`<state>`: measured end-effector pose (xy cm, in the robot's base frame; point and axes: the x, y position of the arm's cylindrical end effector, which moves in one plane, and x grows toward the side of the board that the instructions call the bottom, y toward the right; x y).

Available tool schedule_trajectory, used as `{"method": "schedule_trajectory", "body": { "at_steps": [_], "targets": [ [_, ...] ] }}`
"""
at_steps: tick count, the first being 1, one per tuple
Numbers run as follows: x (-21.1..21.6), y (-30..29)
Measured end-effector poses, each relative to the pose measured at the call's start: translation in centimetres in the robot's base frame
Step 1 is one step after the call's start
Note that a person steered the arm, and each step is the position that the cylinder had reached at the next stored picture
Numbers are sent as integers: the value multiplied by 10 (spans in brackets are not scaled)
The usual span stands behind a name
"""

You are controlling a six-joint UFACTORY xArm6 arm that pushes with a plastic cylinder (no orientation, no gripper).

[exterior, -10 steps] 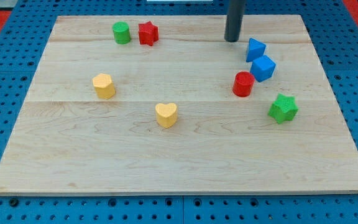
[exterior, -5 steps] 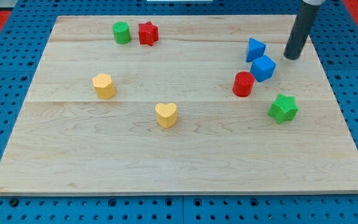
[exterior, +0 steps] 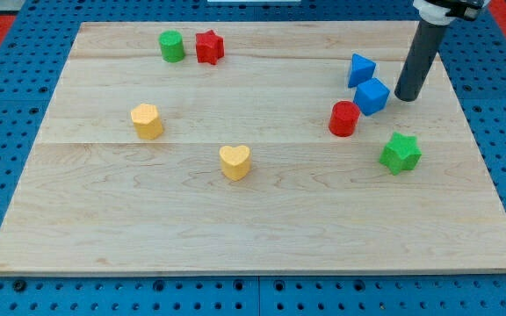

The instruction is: Push the blue triangle up and left

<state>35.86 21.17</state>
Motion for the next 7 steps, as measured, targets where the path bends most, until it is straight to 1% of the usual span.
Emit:
{"method": "schedule_trajectory", "body": {
  "at_steps": [2,4,5,7],
  "targets": [
    [-30,-8],
    [-62,-52],
    [-73,-74],
    [-83,-93]
  ]
}}
